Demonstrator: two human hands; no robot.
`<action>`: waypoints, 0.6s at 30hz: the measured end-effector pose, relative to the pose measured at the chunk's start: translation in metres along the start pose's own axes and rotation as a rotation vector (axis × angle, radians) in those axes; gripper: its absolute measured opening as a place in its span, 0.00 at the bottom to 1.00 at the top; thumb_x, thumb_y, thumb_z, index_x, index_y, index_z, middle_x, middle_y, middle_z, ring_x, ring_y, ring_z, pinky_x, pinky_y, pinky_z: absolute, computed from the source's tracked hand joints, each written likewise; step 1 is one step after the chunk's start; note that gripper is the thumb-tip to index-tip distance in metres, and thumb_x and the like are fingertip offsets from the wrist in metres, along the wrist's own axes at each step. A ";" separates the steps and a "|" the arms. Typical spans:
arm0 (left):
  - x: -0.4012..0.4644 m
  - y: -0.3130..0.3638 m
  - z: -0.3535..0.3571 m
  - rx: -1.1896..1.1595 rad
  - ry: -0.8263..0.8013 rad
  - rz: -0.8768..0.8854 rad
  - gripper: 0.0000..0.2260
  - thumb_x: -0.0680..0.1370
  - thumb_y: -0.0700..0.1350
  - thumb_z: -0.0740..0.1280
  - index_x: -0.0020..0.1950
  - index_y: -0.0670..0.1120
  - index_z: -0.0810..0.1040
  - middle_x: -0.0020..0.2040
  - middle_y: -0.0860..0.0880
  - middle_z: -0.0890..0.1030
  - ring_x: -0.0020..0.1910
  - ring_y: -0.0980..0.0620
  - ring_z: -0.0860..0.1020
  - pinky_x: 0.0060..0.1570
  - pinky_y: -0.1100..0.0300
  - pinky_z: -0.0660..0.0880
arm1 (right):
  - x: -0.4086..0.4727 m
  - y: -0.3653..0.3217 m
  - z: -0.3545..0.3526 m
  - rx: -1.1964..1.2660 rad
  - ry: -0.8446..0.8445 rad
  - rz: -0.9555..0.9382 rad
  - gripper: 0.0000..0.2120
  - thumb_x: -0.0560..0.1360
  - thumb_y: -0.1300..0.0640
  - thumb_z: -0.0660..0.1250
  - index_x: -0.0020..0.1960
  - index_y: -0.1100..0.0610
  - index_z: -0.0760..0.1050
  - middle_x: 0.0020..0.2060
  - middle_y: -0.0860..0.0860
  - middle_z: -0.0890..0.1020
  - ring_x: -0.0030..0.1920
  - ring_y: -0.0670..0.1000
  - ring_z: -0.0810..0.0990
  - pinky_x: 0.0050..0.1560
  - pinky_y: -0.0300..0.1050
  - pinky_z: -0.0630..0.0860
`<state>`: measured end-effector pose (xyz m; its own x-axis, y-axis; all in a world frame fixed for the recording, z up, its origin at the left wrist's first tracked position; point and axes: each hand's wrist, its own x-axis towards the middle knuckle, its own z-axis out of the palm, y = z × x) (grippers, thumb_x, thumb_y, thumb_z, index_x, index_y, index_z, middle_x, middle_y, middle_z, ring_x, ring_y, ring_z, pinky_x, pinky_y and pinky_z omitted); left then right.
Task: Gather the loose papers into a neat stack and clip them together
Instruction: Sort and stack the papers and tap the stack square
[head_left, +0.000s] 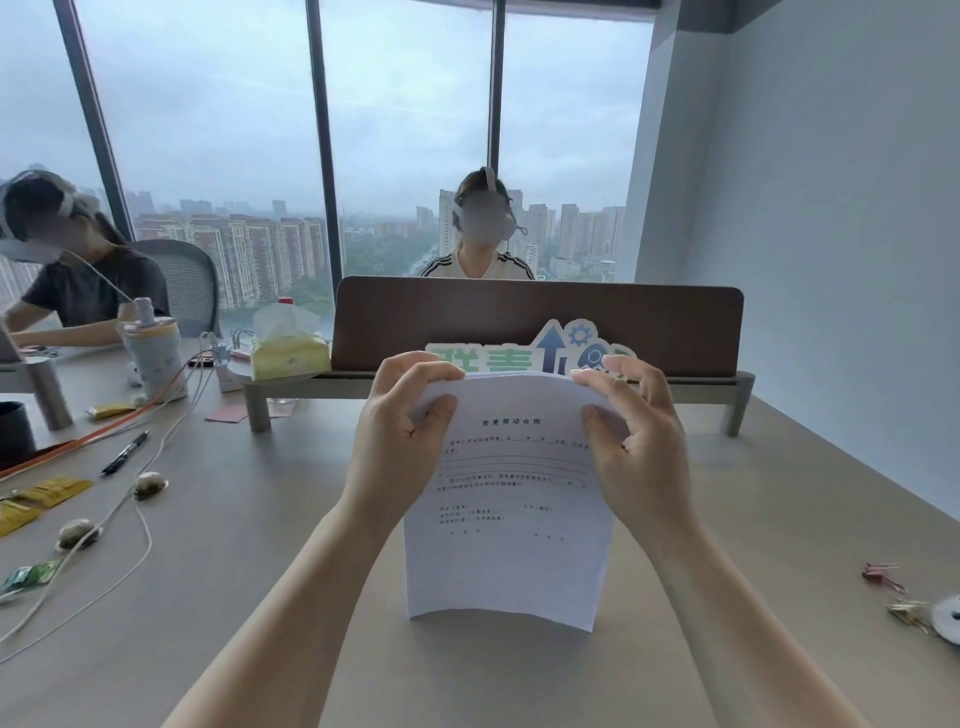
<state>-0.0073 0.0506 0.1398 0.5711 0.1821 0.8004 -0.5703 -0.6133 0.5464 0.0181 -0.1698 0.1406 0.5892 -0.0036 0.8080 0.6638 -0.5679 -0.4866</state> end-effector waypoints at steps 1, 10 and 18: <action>0.001 0.001 0.000 -0.012 -0.011 -0.005 0.10 0.76 0.35 0.68 0.52 0.48 0.82 0.58 0.53 0.74 0.59 0.65 0.71 0.55 0.76 0.66 | 0.000 0.000 0.000 0.001 -0.002 -0.001 0.16 0.76 0.66 0.67 0.59 0.51 0.82 0.63 0.49 0.74 0.59 0.36 0.68 0.52 0.16 0.61; 0.004 0.001 -0.001 -0.008 -0.049 -0.018 0.12 0.73 0.35 0.71 0.52 0.50 0.80 0.58 0.54 0.72 0.58 0.67 0.70 0.50 0.78 0.66 | 0.002 -0.001 0.001 0.055 -0.019 0.018 0.16 0.75 0.67 0.66 0.57 0.51 0.81 0.61 0.47 0.74 0.61 0.39 0.70 0.51 0.16 0.60; -0.006 0.003 0.001 -0.151 -0.002 -0.210 0.35 0.71 0.38 0.75 0.72 0.58 0.64 0.61 0.56 0.75 0.58 0.64 0.75 0.56 0.67 0.74 | -0.006 0.007 0.001 0.347 -0.020 0.232 0.26 0.76 0.62 0.69 0.60 0.33 0.66 0.60 0.42 0.78 0.59 0.46 0.78 0.58 0.51 0.78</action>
<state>-0.0113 0.0473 0.1364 0.6871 0.2919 0.6654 -0.5210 -0.4405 0.7311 0.0200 -0.1729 0.1316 0.7479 -0.0812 0.6589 0.6262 -0.2432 -0.7408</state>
